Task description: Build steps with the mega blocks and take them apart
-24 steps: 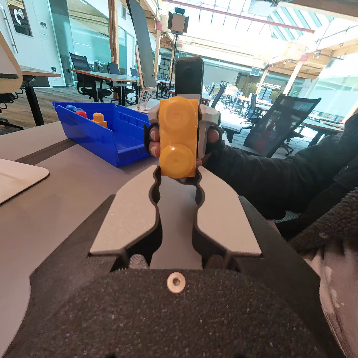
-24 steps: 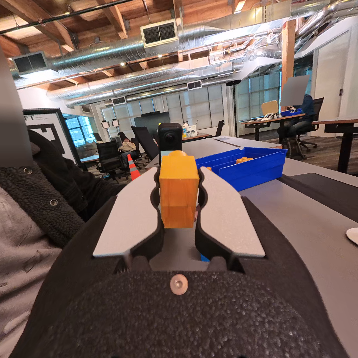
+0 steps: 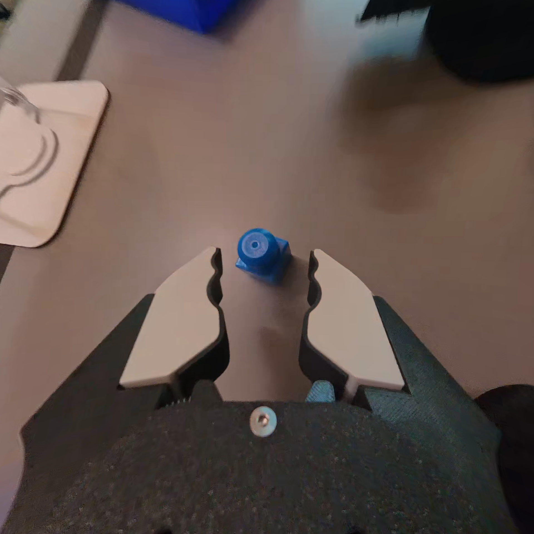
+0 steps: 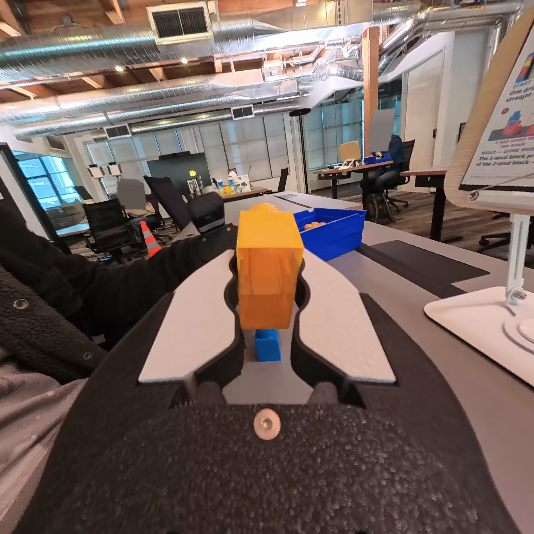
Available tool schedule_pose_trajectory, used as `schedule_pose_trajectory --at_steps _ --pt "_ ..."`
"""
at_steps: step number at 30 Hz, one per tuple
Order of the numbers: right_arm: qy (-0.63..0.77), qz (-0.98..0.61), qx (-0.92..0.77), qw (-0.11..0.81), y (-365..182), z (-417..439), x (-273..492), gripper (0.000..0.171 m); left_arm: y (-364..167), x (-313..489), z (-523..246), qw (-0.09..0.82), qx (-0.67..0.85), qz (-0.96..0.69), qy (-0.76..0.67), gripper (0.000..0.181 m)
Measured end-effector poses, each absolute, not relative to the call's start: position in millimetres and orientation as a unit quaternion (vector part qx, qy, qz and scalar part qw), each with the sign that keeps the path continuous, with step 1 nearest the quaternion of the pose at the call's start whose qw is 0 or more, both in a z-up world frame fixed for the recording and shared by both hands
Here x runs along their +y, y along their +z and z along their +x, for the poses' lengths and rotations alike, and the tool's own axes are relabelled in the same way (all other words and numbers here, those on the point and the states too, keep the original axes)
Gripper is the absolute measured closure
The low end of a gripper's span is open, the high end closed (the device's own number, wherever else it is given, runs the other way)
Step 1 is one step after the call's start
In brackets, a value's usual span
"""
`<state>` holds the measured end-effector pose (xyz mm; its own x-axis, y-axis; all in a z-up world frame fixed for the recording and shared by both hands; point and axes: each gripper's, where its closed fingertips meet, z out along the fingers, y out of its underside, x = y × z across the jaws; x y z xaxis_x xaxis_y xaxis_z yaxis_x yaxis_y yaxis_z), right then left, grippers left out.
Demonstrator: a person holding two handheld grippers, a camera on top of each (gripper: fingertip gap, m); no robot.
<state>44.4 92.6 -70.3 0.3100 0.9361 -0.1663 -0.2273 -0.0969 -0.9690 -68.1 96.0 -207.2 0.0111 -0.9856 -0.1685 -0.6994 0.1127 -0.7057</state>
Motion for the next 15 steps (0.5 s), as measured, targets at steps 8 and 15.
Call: schedule_pose_trajectory --at_steps 8,15 --pt "0.483 -0.575 -0.330 0.572 -85 40 98 0.135 -235 104 -61 0.208 0.752 -0.618 -0.099 0.119" --pt "0.473 -0.582 -0.331 0.573 -87 45 99 0.135 -249 103 -65 0.102 0.806 -0.582 -0.044 0.145"
